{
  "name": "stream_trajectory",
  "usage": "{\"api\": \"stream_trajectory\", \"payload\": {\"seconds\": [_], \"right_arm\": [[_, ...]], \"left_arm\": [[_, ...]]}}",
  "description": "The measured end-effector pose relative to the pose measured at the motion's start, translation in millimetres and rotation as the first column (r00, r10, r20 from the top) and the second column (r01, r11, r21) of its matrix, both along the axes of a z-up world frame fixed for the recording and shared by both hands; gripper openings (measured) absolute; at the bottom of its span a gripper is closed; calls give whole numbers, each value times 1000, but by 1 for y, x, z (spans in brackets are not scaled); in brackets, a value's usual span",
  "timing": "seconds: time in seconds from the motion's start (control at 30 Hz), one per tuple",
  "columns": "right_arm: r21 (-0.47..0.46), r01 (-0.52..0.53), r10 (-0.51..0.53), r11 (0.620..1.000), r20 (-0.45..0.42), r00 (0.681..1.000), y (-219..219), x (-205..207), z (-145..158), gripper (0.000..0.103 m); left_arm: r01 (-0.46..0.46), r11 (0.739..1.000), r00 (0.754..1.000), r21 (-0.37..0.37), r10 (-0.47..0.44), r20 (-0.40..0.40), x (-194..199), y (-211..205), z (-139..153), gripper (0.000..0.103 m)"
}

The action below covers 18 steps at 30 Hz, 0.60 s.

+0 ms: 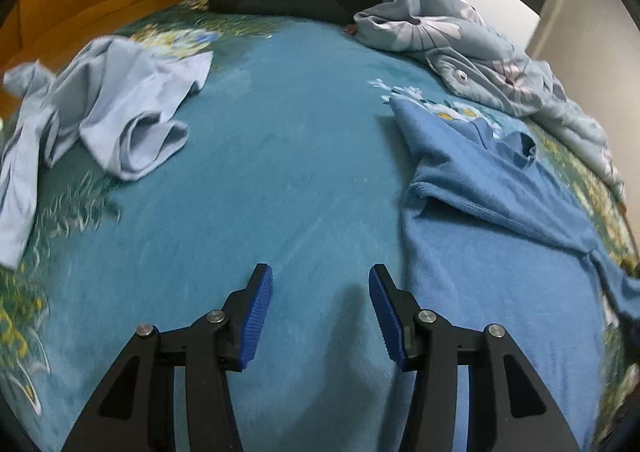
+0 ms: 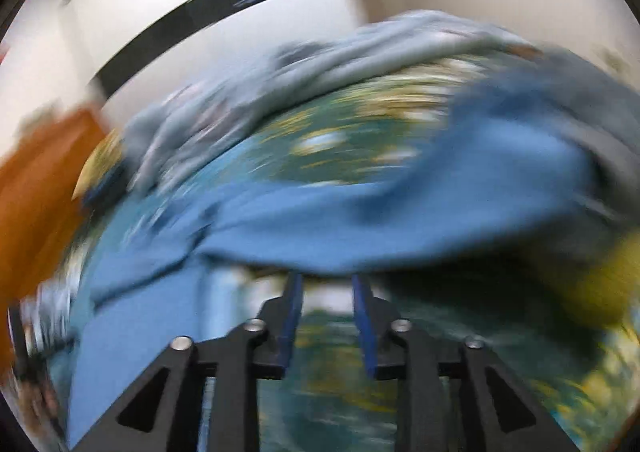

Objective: Fold clothes
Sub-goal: 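Grasp the sweater side edge with the right gripper, then fold the held side and sleeve over the sweater body, open right gripper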

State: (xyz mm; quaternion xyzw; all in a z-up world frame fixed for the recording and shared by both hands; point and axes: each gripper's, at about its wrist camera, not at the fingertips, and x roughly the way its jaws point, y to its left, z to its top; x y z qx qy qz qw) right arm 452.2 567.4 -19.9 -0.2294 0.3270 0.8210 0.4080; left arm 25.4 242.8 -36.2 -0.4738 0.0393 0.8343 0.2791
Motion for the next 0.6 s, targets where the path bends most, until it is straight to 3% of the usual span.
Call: {"api": "stream_trajectory", "payload": {"seconds": [0.1,0.17,0.5,0.6], "right_arm": [[-91,148,-158,985,-101,982,17,48,-6,38],[-126,191,-211,973,-166,963,24,63,-6,39],[-135,218,-244,967,-222,944,33,57,4,40],[-123,225,-248,967,-220,944,32,55,10,36]], "left_arm": [[-6,1000,1000,18,5,23,3,-1,3,52],[-2,1000,1000,15,2,22,6,-1,5,52],[-10,1000,1000,18,10,25,7,-8,8,52],[-19,1000,999,25,18,33,4,-12,6,52]]}}
